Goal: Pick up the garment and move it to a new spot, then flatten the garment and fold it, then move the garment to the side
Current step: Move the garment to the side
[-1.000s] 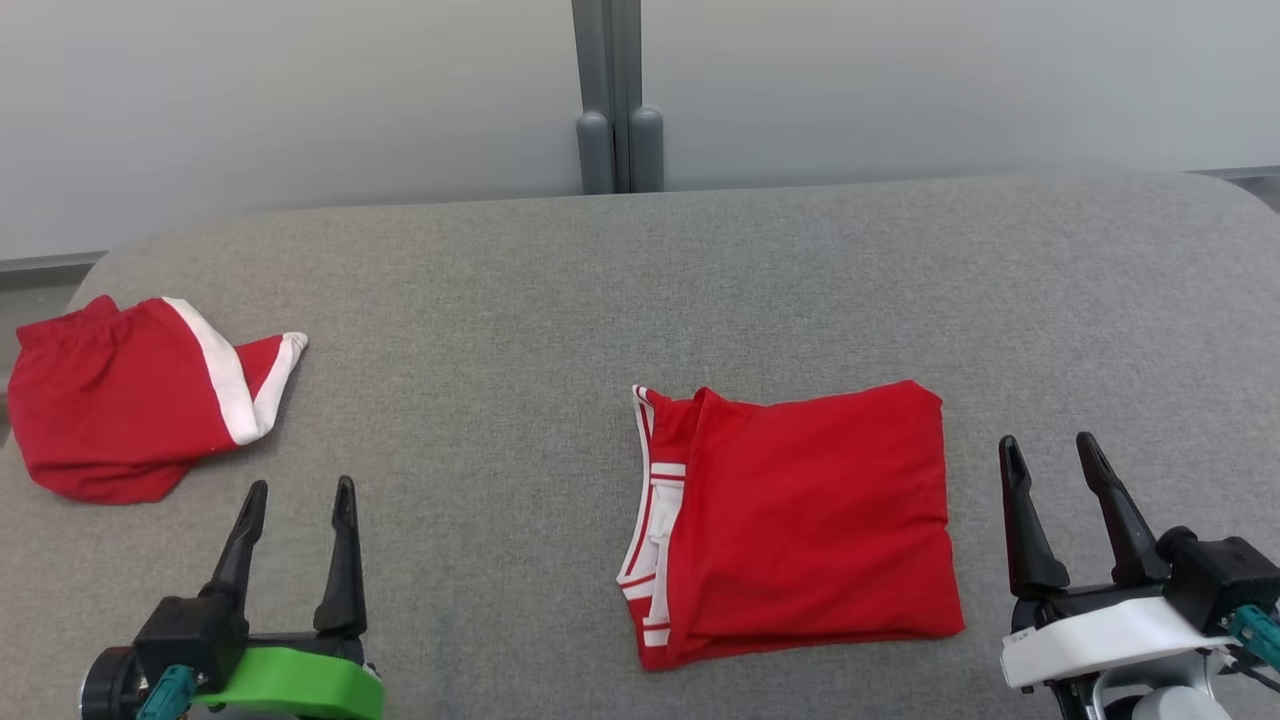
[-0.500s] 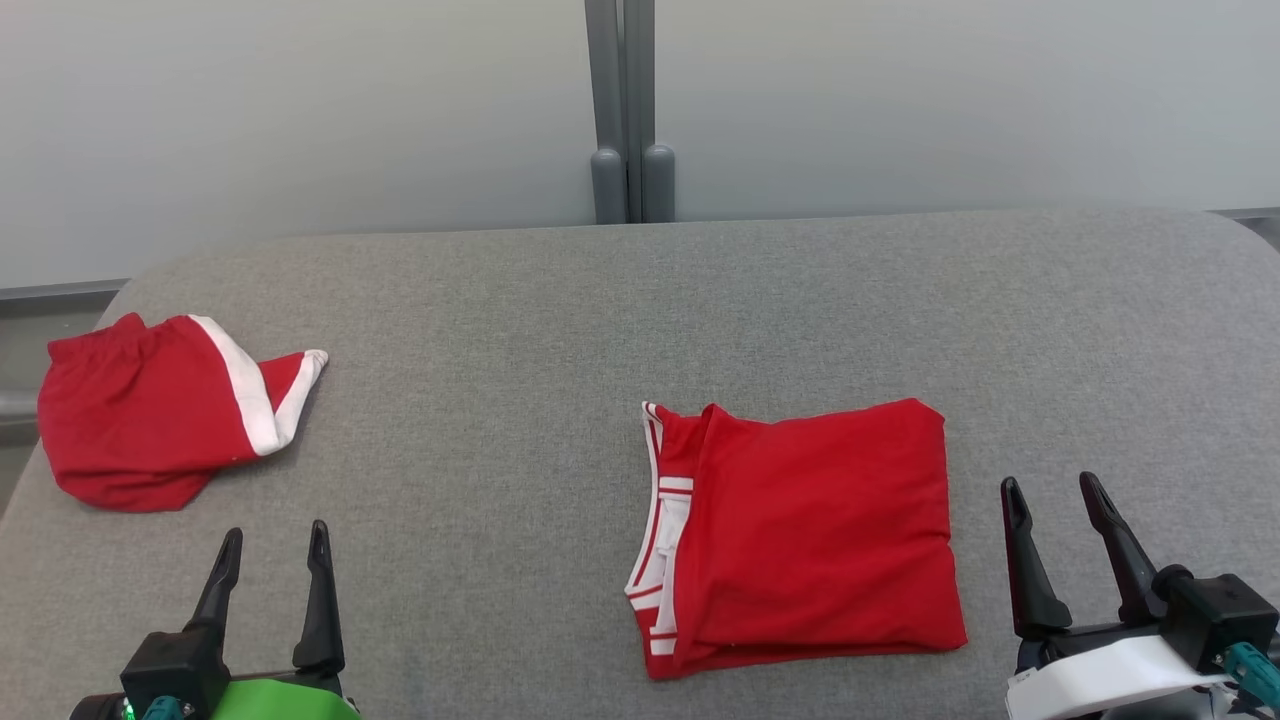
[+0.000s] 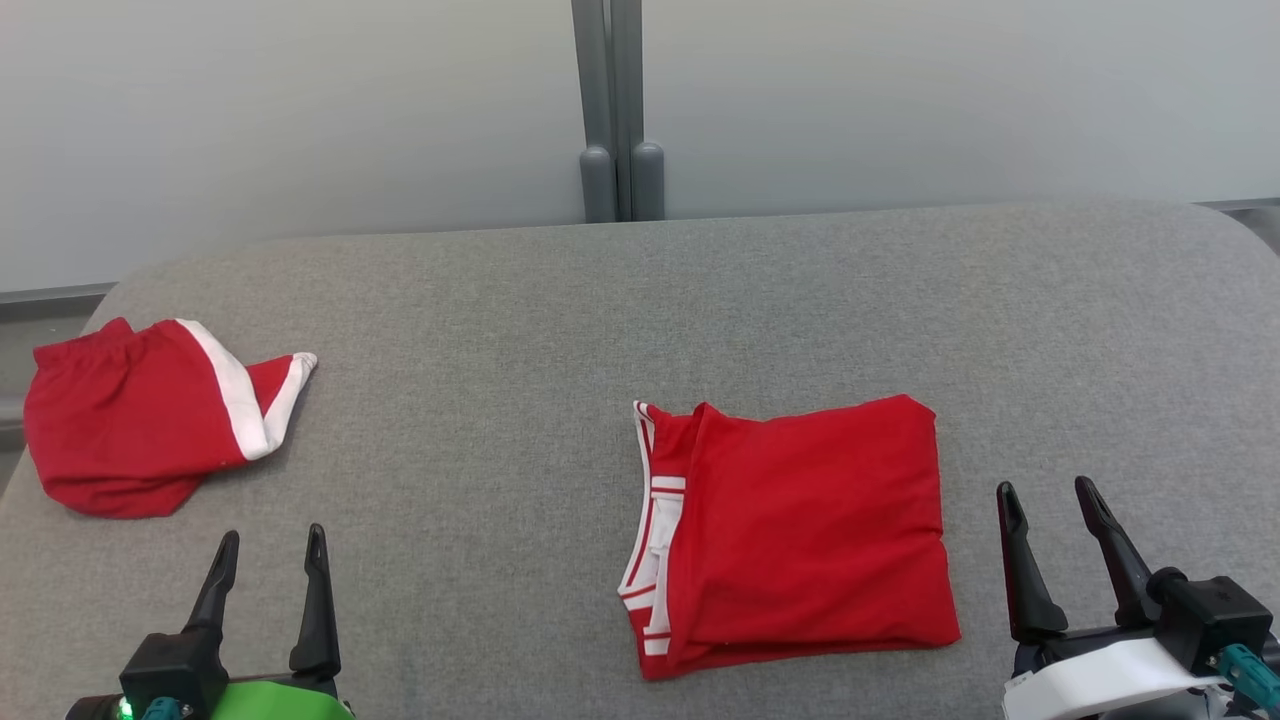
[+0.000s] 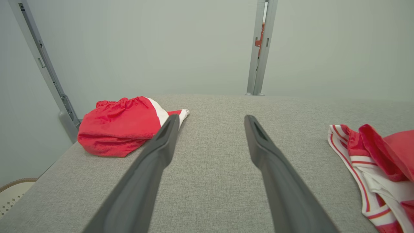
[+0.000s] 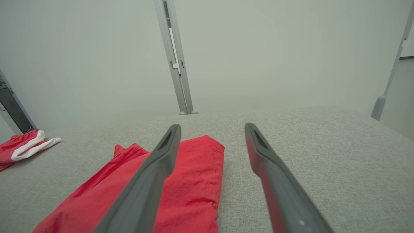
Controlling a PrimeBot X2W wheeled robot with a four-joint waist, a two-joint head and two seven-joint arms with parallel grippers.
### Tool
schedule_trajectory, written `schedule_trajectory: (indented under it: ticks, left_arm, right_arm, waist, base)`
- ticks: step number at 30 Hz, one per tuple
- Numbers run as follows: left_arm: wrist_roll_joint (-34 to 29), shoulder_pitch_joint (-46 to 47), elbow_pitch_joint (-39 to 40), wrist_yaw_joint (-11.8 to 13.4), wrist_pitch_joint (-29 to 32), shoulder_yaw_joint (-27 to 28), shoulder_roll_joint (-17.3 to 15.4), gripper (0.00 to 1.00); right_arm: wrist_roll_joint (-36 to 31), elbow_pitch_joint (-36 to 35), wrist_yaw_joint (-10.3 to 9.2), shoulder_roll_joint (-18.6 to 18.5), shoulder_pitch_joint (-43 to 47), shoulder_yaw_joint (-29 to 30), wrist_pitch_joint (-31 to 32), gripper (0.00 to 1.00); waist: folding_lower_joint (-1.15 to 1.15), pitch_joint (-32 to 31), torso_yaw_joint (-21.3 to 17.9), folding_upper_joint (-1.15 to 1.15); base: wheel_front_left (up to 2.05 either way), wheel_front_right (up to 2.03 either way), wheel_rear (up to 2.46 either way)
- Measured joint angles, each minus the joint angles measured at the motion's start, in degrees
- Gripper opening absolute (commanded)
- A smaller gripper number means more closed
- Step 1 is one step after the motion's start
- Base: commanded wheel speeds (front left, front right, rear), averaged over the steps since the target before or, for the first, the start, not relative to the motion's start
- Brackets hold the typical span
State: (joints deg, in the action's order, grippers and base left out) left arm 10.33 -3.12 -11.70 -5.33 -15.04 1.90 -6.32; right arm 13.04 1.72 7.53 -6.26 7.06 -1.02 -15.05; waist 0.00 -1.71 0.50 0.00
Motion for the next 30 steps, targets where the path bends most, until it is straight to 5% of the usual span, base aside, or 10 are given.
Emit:
schedule_trajectory:
  ticks: [30]
  left_arm:
    - [-1.07,0.18,-0.53,-1.04,0.00,1.47,1.04,1.00]
  right_arm:
    - [-0.09,1.29,0.00,-0.30,-0.52,-1.05,0.00,1.00]
  waist:
    - [0.00,0.07,-0.40,0.00]
  base:
    - [0.00,0.00,0.00]
